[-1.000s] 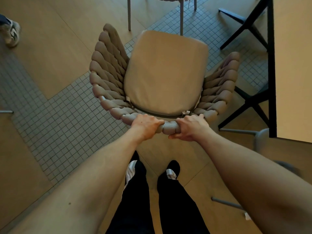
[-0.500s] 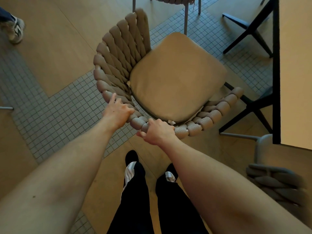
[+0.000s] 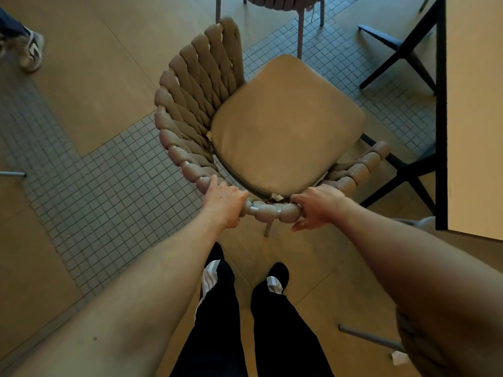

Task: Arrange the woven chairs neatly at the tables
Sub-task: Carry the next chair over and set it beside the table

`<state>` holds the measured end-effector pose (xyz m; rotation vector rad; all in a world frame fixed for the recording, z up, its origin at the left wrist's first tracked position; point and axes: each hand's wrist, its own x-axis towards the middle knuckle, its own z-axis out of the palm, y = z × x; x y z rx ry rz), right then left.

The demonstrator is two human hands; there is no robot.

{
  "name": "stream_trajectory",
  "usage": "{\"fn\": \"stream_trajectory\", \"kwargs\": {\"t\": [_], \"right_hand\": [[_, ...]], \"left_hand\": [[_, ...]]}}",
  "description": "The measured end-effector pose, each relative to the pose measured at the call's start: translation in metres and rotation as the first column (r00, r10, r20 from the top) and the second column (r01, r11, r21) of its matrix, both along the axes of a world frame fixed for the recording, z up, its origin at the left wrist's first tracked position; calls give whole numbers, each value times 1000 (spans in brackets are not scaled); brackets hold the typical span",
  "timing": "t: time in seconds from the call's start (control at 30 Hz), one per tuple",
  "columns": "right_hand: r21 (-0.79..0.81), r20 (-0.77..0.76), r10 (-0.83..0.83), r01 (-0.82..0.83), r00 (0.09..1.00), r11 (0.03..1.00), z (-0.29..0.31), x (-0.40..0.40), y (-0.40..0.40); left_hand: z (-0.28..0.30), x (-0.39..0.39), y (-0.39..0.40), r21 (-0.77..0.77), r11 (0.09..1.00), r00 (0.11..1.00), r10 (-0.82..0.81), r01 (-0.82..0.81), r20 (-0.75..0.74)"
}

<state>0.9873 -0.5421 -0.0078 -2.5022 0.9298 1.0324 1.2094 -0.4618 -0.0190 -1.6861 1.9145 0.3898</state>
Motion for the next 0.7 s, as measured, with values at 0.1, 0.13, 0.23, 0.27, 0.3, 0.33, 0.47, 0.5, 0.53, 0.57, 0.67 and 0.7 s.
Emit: {"fn": "stream_trajectory", "kwargs": {"t": [0.1,0.13,0.23,0.27,0.3,0.33,0.47,0.5,0.53,0.57,0.67,0.7], "right_hand": [[-42,-31,3,-4,1000,999,-3,-11,-10],[-52,-28,3,-5,1000,999,-5,-12,-10],[-83,5,2,-2,1000,997,-9,-12,-8],[-93,13,1,0,1000,996,-10,-12,-7],[-92,20,-3,5,1000,996,-9,-12,-7],[-76,20,-16,18,1000,997,-10,-13,-5],[-66,30,-51,53,998,996,-9,-5,0],[-65,32,-66,68,997,996,-8,-2,2],[-64,36,-82,84,996,994,-9,2,6],[-62,43,-101,104,994,993,-9,6,10],[-35,79,-194,197,978,980,-9,23,26],[-15,91,-230,232,969,973,-9,30,31]], "left_hand": [[3,-8,0,23,999,998,-25,26,-51],[3,-17,0,26,999,995,-43,45,-86],[-2,-45,1,-26,999,981,-29,25,-190],[-2,-48,-1,-46,999,979,-22,13,-200],[-2,-47,-4,-58,998,978,-27,15,-205],[-3,-46,-5,-49,999,976,-30,20,-215],[-5,-33,-5,-32,997,977,-80,76,-198],[-5,-30,-5,-29,996,976,-93,89,-198],[-6,-25,-4,-26,994,974,-109,106,-199],[-6,-19,-3,-21,992,972,-126,124,-198],[-9,3,-2,1,984,967,-172,176,-187],[-9,10,-2,-2,980,965,-196,198,-172]]}}
